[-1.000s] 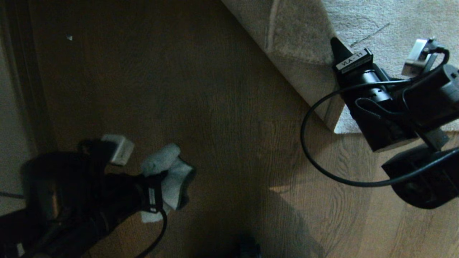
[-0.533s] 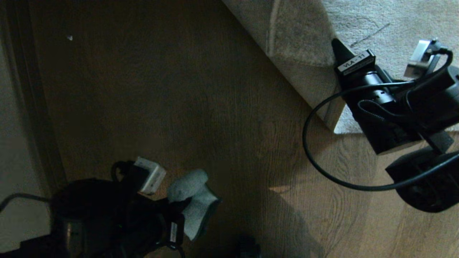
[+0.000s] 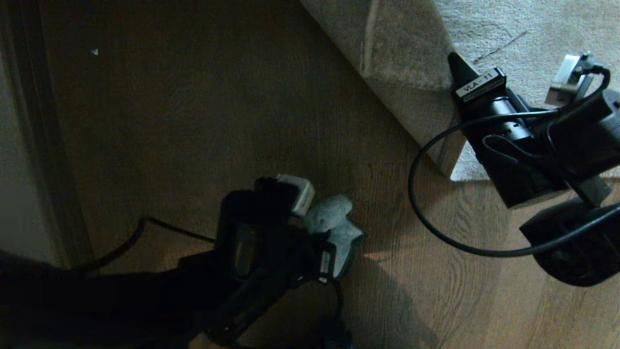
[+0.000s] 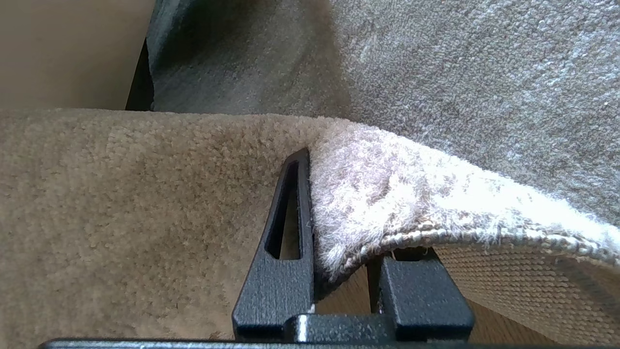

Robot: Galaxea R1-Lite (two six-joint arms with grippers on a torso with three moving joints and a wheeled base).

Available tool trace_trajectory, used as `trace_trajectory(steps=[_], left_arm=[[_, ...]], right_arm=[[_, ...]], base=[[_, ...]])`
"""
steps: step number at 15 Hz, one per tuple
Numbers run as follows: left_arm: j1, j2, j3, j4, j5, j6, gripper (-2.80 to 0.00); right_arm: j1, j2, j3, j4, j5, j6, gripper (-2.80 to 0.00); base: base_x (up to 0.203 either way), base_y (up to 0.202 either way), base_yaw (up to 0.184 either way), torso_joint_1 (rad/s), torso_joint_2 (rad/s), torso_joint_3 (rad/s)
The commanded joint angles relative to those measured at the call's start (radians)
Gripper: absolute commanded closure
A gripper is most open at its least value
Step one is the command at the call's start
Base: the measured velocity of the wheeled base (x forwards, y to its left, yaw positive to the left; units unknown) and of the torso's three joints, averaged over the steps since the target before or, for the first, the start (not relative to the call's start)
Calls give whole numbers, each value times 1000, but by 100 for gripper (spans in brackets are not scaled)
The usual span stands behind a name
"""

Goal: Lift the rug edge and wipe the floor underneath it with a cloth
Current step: Wipe the floor under the carpet with a rag

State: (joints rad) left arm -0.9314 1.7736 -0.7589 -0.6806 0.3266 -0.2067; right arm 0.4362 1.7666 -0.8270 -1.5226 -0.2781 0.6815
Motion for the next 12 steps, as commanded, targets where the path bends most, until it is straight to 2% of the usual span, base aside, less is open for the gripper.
trace_trajectory(steps=[1, 8, 12], left_arm=[[-14, 136, -145, -7, 2, -2, 0], [3, 307, -498, -4, 11, -5, 0], [61, 364, -652, -4, 45, -5, 0]], right_arm=[[-7, 2, 2, -47, -9, 4, 0], [-19, 13, 2, -47, -10, 7, 0], [-20, 16, 0, -47, -10, 7, 0]], base=[[0, 0, 0, 0, 0, 0], [0, 0, 0, 0, 0, 0], [0, 0, 0, 0, 0, 0]])
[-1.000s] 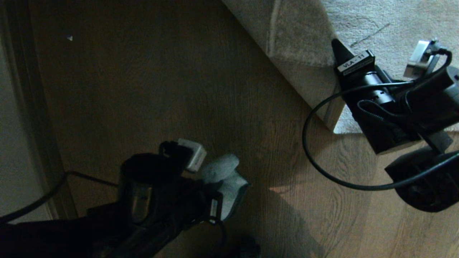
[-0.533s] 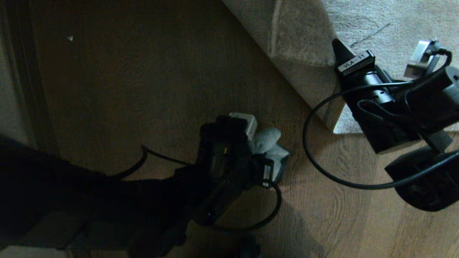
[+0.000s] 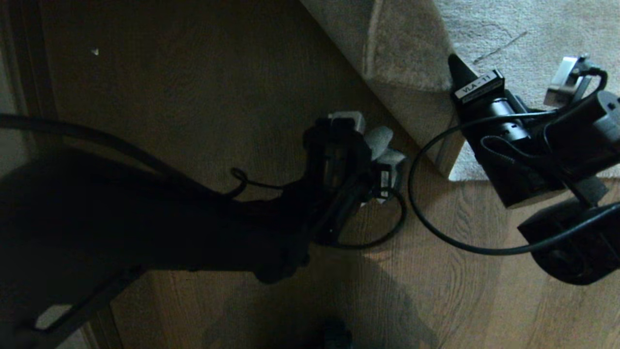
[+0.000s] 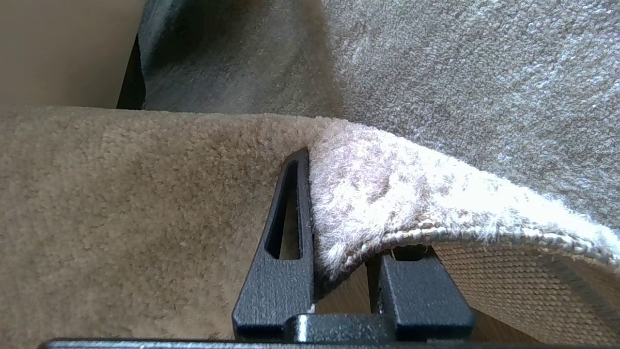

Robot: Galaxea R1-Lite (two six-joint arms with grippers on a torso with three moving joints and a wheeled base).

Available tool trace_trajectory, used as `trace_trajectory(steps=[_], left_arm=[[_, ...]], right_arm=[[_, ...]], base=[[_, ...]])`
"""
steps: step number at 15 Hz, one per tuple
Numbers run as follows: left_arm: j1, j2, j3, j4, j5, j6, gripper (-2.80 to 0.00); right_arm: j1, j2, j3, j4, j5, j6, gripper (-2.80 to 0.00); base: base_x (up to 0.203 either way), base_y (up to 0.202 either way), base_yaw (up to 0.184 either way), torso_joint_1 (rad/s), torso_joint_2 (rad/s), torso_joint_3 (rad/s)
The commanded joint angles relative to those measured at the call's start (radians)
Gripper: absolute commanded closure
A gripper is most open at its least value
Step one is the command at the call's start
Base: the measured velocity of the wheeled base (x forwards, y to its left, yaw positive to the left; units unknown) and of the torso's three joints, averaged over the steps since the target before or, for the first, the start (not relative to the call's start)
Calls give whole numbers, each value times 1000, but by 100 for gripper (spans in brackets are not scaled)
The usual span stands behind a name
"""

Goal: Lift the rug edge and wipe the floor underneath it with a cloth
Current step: Wipe the floor under the carpet with a rag

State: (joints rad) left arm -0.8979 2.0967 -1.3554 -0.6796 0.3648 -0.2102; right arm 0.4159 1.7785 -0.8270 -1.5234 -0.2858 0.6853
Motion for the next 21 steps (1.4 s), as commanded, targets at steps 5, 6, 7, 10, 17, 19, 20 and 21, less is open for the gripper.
trace_trajectory(steps=[5, 6, 7, 10, 17, 19, 20, 21], left_arm=[[159, 35, -102, 6, 10, -1, 0], [187, 29, -107, 7, 10, -1, 0], [208, 26, -111, 8, 10, -1, 0], [274, 12, -117, 9, 8, 0, 0], [410, -62, -126, 24, 4, -1, 0], [454, -96, -124, 44, 3, -1, 0], [475, -110, -123, 51, 2, -1, 0], [502, -126, -122, 53, 1, -1, 0]], right_arm=[[0, 1, 0, -47, -3, 3, 0], [1, 1, 0, -47, -3, 3, 0], [1, 1, 0, -47, -3, 3, 0], [1, 2, 0, -47, -3, 3, 0], [1, 3, 2, -47, -1, 7, 0], [1, 4, 0, -47, 0, 7, 0], [1, 4, 0, -47, 0, 7, 0], [3, 4, 2, -47, 0, 7, 0]], base=[[0, 0, 0, 0, 0, 0], [0, 0, 0, 0, 0, 0], [0, 0, 0, 0, 0, 0], [0, 0, 0, 0, 0, 0], [0, 0, 0, 0, 0, 0], [0, 0, 0, 0, 0, 0], [0, 0, 0, 0, 0, 0], [0, 0, 0, 0, 0, 0]])
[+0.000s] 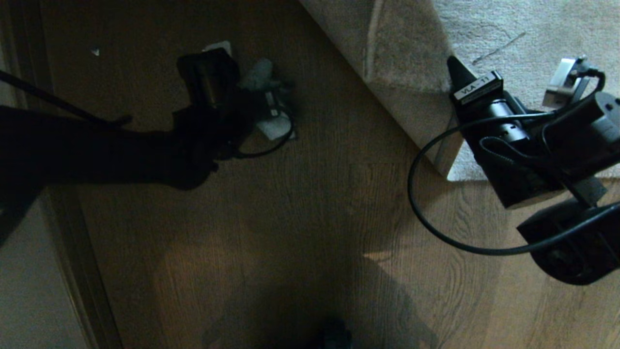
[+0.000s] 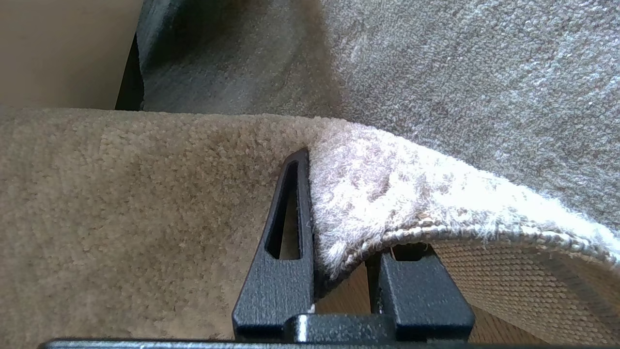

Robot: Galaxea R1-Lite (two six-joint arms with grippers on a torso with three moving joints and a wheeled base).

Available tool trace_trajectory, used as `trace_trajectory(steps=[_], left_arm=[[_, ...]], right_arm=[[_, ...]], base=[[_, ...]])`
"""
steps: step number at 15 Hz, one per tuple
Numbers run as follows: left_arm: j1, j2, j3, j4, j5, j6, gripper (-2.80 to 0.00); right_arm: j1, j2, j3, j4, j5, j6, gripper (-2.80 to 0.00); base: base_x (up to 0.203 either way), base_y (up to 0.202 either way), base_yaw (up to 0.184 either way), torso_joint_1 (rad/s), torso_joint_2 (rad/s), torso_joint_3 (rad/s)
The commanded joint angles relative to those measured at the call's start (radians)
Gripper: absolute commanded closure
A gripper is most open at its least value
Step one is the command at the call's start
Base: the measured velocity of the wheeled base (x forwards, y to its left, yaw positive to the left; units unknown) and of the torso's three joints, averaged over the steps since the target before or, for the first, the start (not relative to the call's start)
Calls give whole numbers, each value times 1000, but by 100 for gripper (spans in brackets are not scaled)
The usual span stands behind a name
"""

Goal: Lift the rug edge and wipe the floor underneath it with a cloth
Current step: Wipe the floor under the carpet with a rag, then lay down the carpet

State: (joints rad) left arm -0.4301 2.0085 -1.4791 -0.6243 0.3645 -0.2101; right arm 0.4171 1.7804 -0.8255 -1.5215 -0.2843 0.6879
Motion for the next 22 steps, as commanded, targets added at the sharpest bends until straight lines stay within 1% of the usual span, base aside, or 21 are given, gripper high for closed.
trace_trajectory(steps=[1, 3, 5, 7, 10, 13, 15, 19, 22], left_arm=[[56, -60, 5, 7, 0, -2, 0], [92, -106, 26, 17, -1, -2, 0], [127, -168, 91, 18, -3, -2, 0], [174, -245, 181, 17, -19, -2, 0], [277, -357, 335, 11, -73, -2, 0], [365, -470, 521, 6, -138, 1, 0], [398, -553, 668, -2, -168, 2, 0], [407, -760, 997, -61, -203, 10, 0], [405, -919, 1223, -71, -211, 27, 0]], right_arm=[[2, 2, 0, -49, -1, 4, 0], [2, -1, 0, -49, 0, 5, 0], [3, -3, 0, -49, 2, 5, 0], [6, -3, 1, -49, 2, 5, 0], [8, -1, 11, -49, 2, 5, 0], [8, -3, 25, -49, 4, 4, 0], [8, -3, 25, -49, 2, 4, 0], [8, -1, 29, -49, 2, 1, 0], [8, -7, 48, -49, 2, -1, 0]], base=[[0, 0, 0, 0, 0, 0], [0, 0, 0, 0, 0, 0], [0, 0, 0, 0, 0, 0], [0, 0, 0, 0, 0, 0], [0, 0, 0, 0, 0, 0], [0, 0, 0, 0, 0, 0], [0, 0, 0, 0, 0, 0], [0, 0, 0, 0, 0, 0], [0, 0, 0, 0, 0, 0]])
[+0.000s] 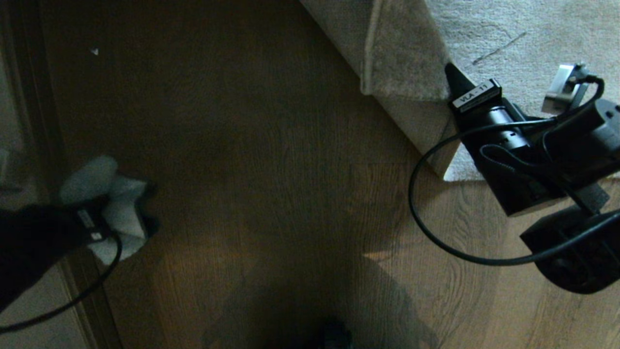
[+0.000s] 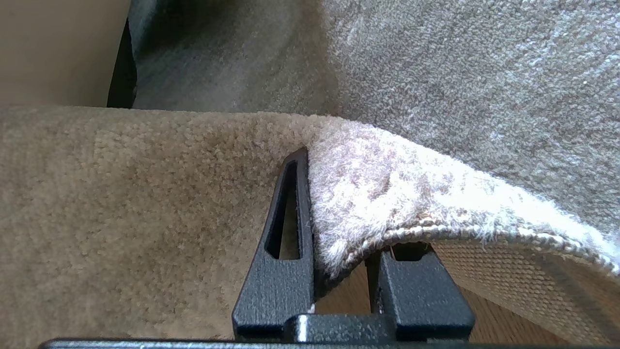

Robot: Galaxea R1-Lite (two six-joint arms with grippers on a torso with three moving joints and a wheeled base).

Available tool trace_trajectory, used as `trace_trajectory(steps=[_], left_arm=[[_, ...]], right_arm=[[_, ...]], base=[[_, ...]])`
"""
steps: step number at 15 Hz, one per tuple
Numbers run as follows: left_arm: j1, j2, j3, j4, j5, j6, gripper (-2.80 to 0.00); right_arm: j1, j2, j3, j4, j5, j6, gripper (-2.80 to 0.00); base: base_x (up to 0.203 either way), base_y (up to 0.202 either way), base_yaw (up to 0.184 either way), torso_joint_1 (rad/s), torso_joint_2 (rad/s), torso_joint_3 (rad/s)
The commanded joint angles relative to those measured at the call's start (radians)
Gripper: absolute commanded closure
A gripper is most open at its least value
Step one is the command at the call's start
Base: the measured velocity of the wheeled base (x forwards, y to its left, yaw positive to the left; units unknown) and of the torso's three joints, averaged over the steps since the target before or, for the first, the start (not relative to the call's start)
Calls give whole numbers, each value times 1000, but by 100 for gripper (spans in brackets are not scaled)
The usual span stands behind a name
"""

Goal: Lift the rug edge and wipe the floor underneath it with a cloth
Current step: Lay down the carpet

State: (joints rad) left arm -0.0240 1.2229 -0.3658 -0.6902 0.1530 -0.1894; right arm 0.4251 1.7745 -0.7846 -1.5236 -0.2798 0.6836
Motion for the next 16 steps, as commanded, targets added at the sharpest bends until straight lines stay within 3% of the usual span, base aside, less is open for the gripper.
trace_trajectory(steps=[1, 5, 9, 13, 16], left_arm=[[-2, -180, 180, -6, -4, 23, 0], [-2, -363, 356, 35, -45, 96, 0], [0, -673, 363, 329, -44, 111, 0], [10, -1071, 310, 760, -105, 126, 0], [19, -1211, 289, 870, -146, 149, 0]], right_arm=[[0, -1, 13, -46, -2, 4, 0], [0, -1, 16, -46, -2, 4, 0], [-1, 0, 18, -46, -3, 4, 0], [0, 6, 19, -46, -4, 4, 0], [0, 10, 19, -46, -4, 4, 0]], base=[[0, 0, 0, 0, 0, 0], [0, 0, 0, 0, 0, 0], [0, 0, 0, 0, 0, 0], [0, 0, 0, 0, 0, 0], [0, 0, 0, 0, 0, 0]])
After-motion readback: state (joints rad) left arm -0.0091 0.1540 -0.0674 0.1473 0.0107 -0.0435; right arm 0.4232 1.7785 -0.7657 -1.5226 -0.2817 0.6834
